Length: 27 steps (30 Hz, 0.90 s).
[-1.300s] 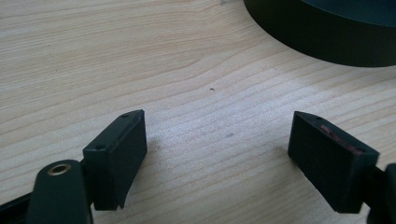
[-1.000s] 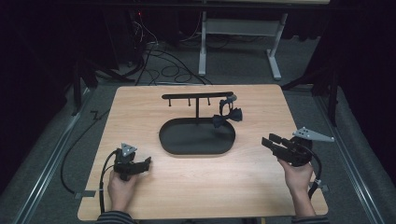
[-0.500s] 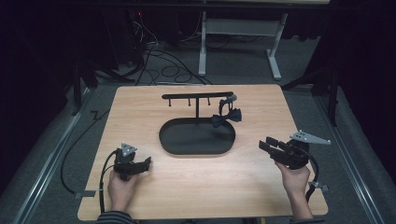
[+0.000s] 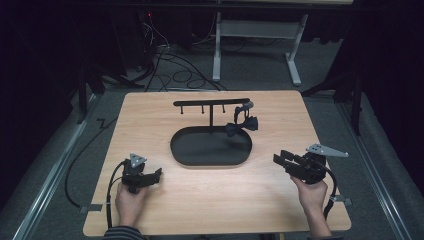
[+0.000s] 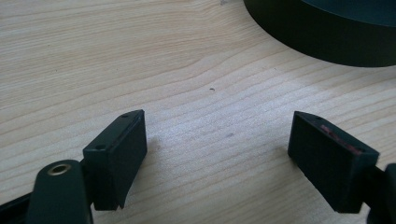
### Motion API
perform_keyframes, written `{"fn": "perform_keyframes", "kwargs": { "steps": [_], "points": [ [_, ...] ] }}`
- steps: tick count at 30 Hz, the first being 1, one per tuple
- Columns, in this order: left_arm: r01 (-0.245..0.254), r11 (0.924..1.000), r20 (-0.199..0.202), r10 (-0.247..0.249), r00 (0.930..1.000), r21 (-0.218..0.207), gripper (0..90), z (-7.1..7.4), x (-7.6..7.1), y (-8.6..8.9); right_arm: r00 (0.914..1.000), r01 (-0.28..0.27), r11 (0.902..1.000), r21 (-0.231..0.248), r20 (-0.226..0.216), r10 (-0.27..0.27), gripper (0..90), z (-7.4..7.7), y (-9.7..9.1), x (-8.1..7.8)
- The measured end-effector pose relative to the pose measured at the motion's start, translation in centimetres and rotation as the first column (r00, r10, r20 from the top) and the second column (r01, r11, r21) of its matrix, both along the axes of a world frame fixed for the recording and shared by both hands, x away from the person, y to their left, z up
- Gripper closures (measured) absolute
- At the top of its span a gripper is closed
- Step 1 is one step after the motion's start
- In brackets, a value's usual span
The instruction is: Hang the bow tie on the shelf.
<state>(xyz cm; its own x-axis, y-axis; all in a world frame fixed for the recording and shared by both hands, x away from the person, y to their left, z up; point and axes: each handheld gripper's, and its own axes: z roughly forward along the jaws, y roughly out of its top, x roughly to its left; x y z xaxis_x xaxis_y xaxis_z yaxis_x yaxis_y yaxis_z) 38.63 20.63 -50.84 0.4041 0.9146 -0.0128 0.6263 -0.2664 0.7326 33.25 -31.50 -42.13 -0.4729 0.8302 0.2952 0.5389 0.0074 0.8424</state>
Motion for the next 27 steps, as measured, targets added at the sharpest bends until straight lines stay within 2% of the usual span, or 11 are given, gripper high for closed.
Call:
{"fn": "perform_keyframes", "kwargs": {
  "steps": [27],
  "points": [
    [0.000, 1.0000, 0.000, 0.000, 1.0000, 0.001, 19.9, 0.0, 0.0, 0.0, 0.9981, -0.036, 0.9989, 0.031, -0.050, 0.037, 57.6, -2.5, 1.8, 0.1]
  ]
}}
